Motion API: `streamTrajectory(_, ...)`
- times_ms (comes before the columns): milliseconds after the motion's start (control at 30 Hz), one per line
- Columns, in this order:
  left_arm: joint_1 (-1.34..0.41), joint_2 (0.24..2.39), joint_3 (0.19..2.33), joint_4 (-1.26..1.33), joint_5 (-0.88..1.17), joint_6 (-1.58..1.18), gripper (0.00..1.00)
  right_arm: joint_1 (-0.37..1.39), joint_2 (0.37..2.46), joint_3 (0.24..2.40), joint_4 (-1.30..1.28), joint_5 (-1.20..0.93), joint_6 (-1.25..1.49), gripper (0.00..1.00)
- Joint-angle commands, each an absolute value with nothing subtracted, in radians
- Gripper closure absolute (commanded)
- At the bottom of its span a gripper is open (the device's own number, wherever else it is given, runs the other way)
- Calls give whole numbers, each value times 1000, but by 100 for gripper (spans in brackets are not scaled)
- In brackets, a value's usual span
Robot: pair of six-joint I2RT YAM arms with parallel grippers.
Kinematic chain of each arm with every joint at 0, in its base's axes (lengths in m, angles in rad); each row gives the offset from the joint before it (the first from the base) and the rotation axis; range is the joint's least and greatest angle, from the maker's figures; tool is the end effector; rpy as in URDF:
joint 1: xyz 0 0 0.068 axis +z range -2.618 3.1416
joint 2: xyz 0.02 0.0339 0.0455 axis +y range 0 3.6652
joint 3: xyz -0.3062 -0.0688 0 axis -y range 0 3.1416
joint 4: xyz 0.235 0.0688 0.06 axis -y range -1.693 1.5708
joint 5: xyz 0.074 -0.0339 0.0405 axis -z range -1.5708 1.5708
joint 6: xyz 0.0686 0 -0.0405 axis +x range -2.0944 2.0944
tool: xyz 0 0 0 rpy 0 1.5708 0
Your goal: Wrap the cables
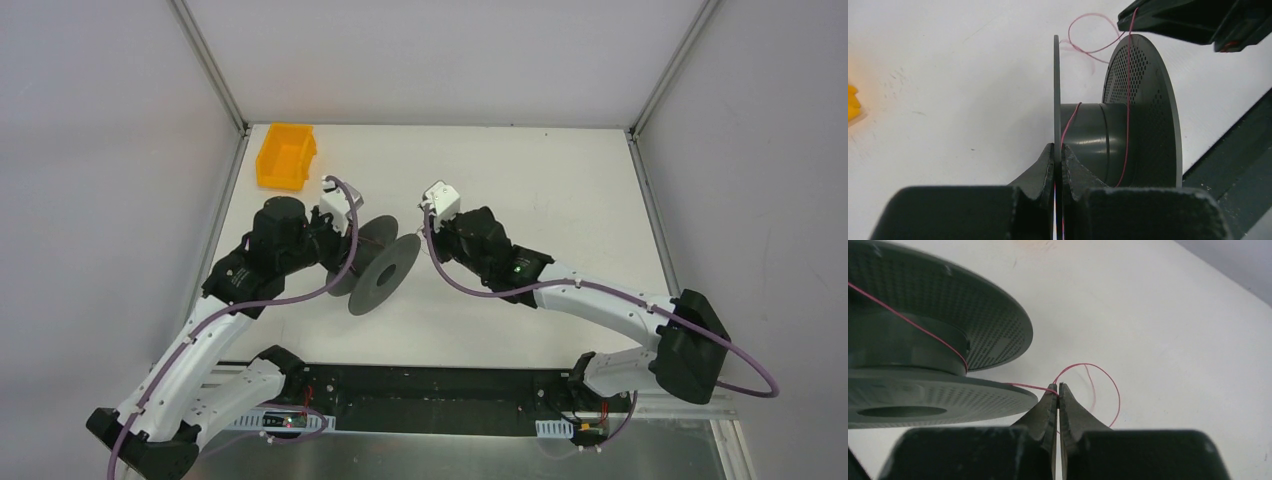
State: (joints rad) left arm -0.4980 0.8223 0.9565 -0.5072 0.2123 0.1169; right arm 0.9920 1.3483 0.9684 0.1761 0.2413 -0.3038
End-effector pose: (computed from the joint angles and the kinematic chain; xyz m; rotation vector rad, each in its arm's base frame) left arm 0.1405 -0.0929 0.3774 0.7281 1.8226 -0.4578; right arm 0.1946 0.2678 0.3523 -0.9282 1.5157 0.2841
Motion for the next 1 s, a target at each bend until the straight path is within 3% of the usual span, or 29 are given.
streamTrajectory(0,-500,774,1072,-571,284,70,100,960,1272,884,253,166,-240,97)
streamTrajectory(267,-500,794,1166,-579,374,-56,100,950,1304,747,406,119,-118,95)
streamTrajectory(467,-500,797,1206,-574,371,-133,100,948,1317,694,524,66,-44,85)
streamTrajectory(967,-500,766,1252,-525,198,-283,100,948,1372,544,736,20,103,81)
